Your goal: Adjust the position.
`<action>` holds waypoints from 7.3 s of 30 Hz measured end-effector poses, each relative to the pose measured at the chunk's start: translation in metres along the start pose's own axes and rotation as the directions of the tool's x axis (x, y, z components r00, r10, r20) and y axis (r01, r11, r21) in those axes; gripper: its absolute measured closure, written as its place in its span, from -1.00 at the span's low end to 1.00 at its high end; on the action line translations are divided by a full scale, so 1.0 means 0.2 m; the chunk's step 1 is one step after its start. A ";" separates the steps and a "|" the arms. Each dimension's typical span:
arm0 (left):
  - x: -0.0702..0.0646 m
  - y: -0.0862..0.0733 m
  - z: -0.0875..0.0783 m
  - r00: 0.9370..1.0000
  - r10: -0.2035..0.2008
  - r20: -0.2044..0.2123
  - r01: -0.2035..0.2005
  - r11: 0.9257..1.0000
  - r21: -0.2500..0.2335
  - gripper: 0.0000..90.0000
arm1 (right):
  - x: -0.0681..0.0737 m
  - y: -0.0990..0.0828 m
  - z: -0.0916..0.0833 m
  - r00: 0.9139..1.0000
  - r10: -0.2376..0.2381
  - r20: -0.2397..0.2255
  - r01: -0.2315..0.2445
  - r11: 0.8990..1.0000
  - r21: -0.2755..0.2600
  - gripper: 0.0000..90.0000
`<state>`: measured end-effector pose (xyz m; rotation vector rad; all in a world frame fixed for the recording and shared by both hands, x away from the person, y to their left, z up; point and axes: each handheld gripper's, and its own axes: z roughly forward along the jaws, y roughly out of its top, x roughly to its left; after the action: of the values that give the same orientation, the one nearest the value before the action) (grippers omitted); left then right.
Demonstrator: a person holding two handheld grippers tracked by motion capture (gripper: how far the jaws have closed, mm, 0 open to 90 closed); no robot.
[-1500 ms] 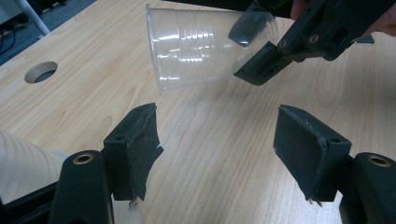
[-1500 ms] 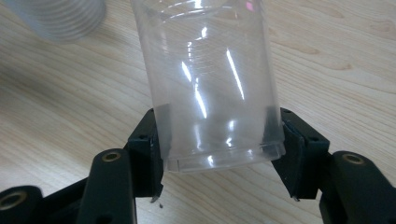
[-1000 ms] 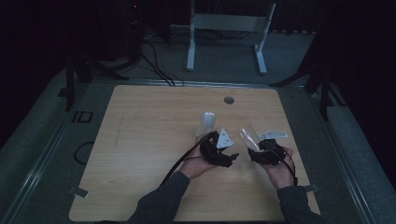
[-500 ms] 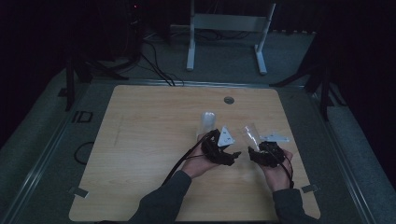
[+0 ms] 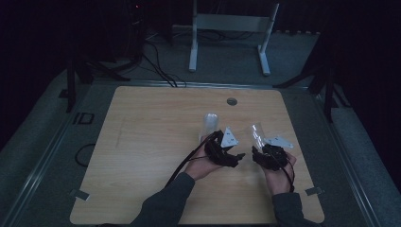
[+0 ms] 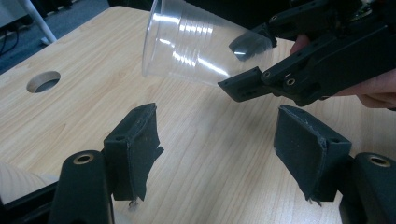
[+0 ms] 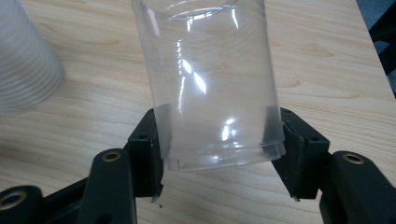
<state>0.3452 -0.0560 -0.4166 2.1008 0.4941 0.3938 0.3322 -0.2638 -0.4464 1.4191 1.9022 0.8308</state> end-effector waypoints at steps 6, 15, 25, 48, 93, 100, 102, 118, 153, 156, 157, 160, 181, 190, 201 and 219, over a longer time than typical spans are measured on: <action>0.00 0.01 0.00 1.000 0.000 0.001 0.000 1.000 -0.003 -0.32 | 0.01 0.00 -0.01 1.000 0.012 0.010 -0.012 1.000 -0.028 -0.07; 0.00 0.03 0.00 1.000 -0.016 0.002 0.016 1.000 -0.010 -0.32 | 0.02 0.00 -0.03 1.000 0.015 0.025 -0.013 0.996 -0.083 -0.07; 0.01 0.04 0.02 0.999 -0.034 -0.005 0.034 0.999 -0.005 -0.32 | 0.02 -0.01 -0.05 0.999 0.018 0.042 -0.013 0.993 -0.117 -0.07; 0.05 0.10 0.04 0.994 -0.110 0.005 0.110 0.994 -0.013 -0.33 | 0.04 -0.03 -0.08 0.998 0.023 0.057 -0.011 0.981 -0.196 -0.07; 0.05 0.17 0.10 0.947 -0.265 0.184 0.282 0.957 -0.071 -0.62 | 0.07 -0.10 -0.18 0.998 0.023 0.053 -0.005 0.951 -0.310 -0.07; 0.05 0.17 0.13 0.934 -0.301 0.190 0.320 0.945 -0.073 -0.65 | 0.08 -0.09 -0.20 0.999 0.017 0.042 -0.002 0.943 -0.334 -0.07; 0.05 0.17 0.13 0.930 -0.310 0.197 0.331 0.940 -0.083 -0.65 | 0.08 -0.10 -0.21 0.999 0.016 0.040 -0.001 0.939 -0.345 -0.07; 0.05 0.21 0.13 0.878 -0.386 0.283 0.442 0.881 -0.168 -0.65 | 0.09 -0.10 -0.23 1.000 0.005 0.001 -0.005 0.915 -0.402 -0.08; -0.03 0.23 0.10 0.968 -0.235 0.087 0.248 0.945 -0.213 -0.32 | 0.02 -0.02 -0.21 0.979 -0.093 -0.183 0.031 0.948 -0.318 -0.37; -0.05 0.23 0.10 0.972 -0.224 0.077 0.235 0.949 -0.211 -0.32 | 0.03 -0.02 -0.20 0.975 -0.100 -0.200 0.034 0.951 -0.308 -0.31; -0.06 0.23 0.10 0.974 -0.216 0.073 0.227 0.950 -0.213 -0.32 | 0.03 -0.02 -0.19 0.975 -0.099 -0.201 0.035 0.952 -0.303 -0.28; -0.07 0.24 0.09 0.981 -0.188 0.049 0.194 0.957 -0.214 -0.33 | 0.03 -0.03 -0.18 0.975 -0.097 -0.198 0.034 0.954 -0.299 -0.17; -0.04 0.23 0.05 0.973 -0.210 0.100 0.230 0.935 -0.270 -0.39 | 0.06 -0.04 -0.18 0.966 -0.128 -0.223 0.054 0.949 -0.309 -0.13; -0.05 0.22 0.03 0.983 -0.178 0.036 0.180 0.941 -0.286 -0.37 | 0.03 -0.04 -0.20 0.963 -0.124 -0.239 0.044 0.948 -0.315 -0.32; -0.04 0.17 0.02 0.987 -0.161 0.005 0.156 0.947 -0.282 -0.36 | 0.00 -0.07 -0.22 0.964 -0.115 -0.239 0.037 0.951 -0.306 -0.44; -0.03 0.09 -0.02 0.987 -0.158 -0.005 0.150 0.945 -0.291 -0.35 | -0.04 -0.11 -0.23 0.973 -0.100 -0.208 0.031 0.950 -0.312 -0.34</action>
<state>0.3417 -0.0651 -0.3989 1.7625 0.5766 0.3805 0.2850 -0.2823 -0.4350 1.1055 1.8680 1.2362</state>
